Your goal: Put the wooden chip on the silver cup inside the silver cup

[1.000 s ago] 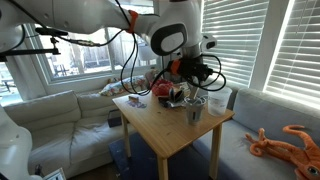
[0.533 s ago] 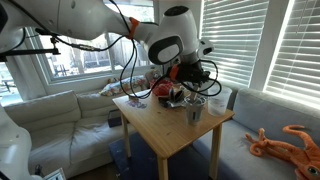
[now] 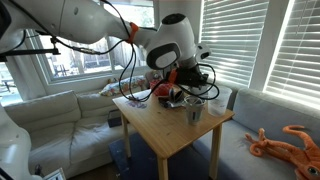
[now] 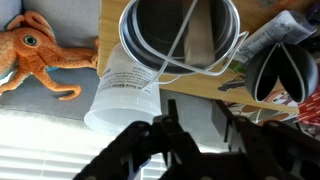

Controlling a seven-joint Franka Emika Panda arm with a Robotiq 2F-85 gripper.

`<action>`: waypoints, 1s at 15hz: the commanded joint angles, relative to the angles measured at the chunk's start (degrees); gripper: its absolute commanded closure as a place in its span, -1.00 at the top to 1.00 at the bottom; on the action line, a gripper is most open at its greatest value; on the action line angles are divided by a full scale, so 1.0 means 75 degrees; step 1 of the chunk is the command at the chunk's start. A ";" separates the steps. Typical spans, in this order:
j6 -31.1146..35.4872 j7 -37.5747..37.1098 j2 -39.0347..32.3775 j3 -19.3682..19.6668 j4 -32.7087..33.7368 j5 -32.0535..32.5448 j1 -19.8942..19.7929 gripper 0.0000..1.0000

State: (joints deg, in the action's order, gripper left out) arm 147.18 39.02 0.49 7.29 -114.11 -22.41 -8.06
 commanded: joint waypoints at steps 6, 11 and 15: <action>-0.0735 0.0311 0.0735 0.0085 -0.0253 -0.0017 0.0067 1.00; -0.2928 -0.0225 0.1495 0.0176 -0.0228 0.0702 0.0091 1.00; -0.4358 -0.0748 0.2052 0.0163 -0.0190 0.1423 0.0134 1.00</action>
State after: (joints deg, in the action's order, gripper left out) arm 120.30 36.83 11.78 8.10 -114.13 -15.54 -8.04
